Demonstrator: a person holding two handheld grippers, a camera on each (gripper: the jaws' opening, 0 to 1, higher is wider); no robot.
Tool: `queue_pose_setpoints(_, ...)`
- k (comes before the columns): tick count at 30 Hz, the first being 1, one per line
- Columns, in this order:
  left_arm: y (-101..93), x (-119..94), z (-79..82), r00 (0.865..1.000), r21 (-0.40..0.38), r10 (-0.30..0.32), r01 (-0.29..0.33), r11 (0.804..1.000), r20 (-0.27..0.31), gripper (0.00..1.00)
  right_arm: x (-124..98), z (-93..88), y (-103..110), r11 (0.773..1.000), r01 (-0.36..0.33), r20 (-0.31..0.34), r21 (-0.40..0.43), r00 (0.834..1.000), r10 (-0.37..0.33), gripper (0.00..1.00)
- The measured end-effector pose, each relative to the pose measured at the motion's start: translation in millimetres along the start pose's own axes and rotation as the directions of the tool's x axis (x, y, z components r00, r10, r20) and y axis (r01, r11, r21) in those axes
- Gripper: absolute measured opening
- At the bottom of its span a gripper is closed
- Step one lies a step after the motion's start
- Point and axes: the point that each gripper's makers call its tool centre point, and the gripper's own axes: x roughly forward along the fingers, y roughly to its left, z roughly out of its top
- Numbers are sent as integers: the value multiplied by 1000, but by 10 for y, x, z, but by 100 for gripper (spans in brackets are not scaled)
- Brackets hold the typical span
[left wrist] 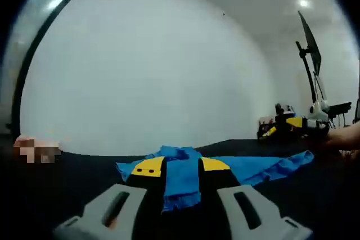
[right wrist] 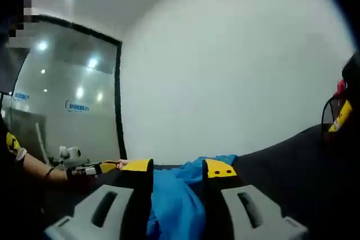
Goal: Spread out the cloth and fold it
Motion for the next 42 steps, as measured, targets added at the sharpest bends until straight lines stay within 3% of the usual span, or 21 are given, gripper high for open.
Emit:
queue_pose_setpoints(6, -101, 58, 105, 1000, 17, -13, 13, 1000, 16, 28, -79, 177, -65, 999, -7, -36, -34, 999, 6, 33)
queue_pose_setpoints(14, -71, 65, -11, 998, 43, -26, 28, 999, -50, 28, -141, -167, 4, 995, -44, -160, -85, 987, 30, 33)
queue_pose_setpoints(16, -185, 97, -170, 982, -50, -127, 121, 991, -141, 28, -176, -325, 55, 991, -90, -240, -102, 969, 64, 33)
queue_pose_setpoints(18, -167, 136, -392, 942, -25, -168, 168, 985, -291, 28, -283, -627, 220, 979, -199, -384, -48, 908, 166, 34)
queue_pose_setpoints(19, -111, 190, -421, 939, 2, -155, 164, 987, -306, 28, -356, -801, 305, 970, -243, -455, -15, 866, 210, 34)
queue_pose_setpoints(21, -52, 273, -456, 934, 34, -147, 167, 985, -324, 30, -445, -1045, 382, 958, -287, -535, -18, 812, 233, 37)
queue_pose_setpoints(23, -90, 327, -561, 908, 69, -183, 224, 972, -378, 38, -484, -1226, 382, 948, -311, -588, -76, 781, 209, 41)
queue_pose_setpoints(24, -61, 361, -617, 900, 138, -168, 241, 961, -403, 45, -474, -1260, 360, 947, -306, -594, -99, 782, 191, 42)
queue_pose_setpoints(26, -29, 496, -748, 884, 274, -142, 285, 918, -445, 68, -396, -1169, 179, 947, -249, -557, -205, 825, 96, 42)
queue_pose_setpoints(28, -58, 588, -1008, 845, 230, -152, 305, 924, -512, 61, -370, -1066, 92, 967, -191, -518, -170, 852, 77, 43)
queue_pose_setpoints(29, -41, 647, -1052, 853, 204, -142, 276, 939, -502, 54, -366, -1059, 35, 970, -179, -518, -163, 853, 70, 43)
queue_pose_setpoints(30, -26, 764, -1039, 882, 103, -132, 199, 975, -453, 50, -353, -1119, -63, 977, -148, -547, -155, 836, 40, 44)
queue_pose_setpoints(33, 1, 862, -1125, 891, 19, -104, 125, 992, -442, 28, -305, -1407, -128, 976, -157, -661, -148, 750, 21, 34)
queue_pose_setpoints(34, 7, 875, -1114, 887, 47, -87, 121, 992, -454, 19, -194, -1377, -67, 979, -159, -629, -124, 776, 46, 21)
queue_pose_setpoints(35, 36, 841, -1103, 875, 80, -56, 108, 991, -481, 8, -171, -1360, -51, 979, -157, -630, -130, 776, 41, 7)
queue_pose_setpoints(36, 83, 776, -1093, 850, 135, -17, 104, 985, -527, 4, -151, -1326, -71, 976, -135, -628, -170, 778, -2, 1)
queue_pose_setpoints(37, -10, 673, -1050, 813, 95, -75, 157, 983, -577, 3, -149, -1304, -31, 977, -140, -634, -162, 773, 5, 2)
queue_pose_setpoints(38, -53, 607, -947, 813, 54, -100, 159, 986, -573, 3, -158, -1237, 6, 976, -147, -632, -163, 775, 12, 1)
queue_pose_setpoints(39, -86, 534, -669, 849, 63, -125, 182, 981, -514, 2, -109, -1036, 109, 965, -186, -578, -187, 814, 45, 1)
queue_pose_setpoints(41, -198, 308, -159, 886, -1, -193, 212, 977, -421, 2, -71, -607, 359, 960, -241, -499, -140, 855, 142, 1)
queue_pose_setpoints(42, -318, 84, 107, 879, -48, -258, 261, 964, -402, 2, -64, -260, 567, 949, -295, -430, -109, 875, 223, 1)
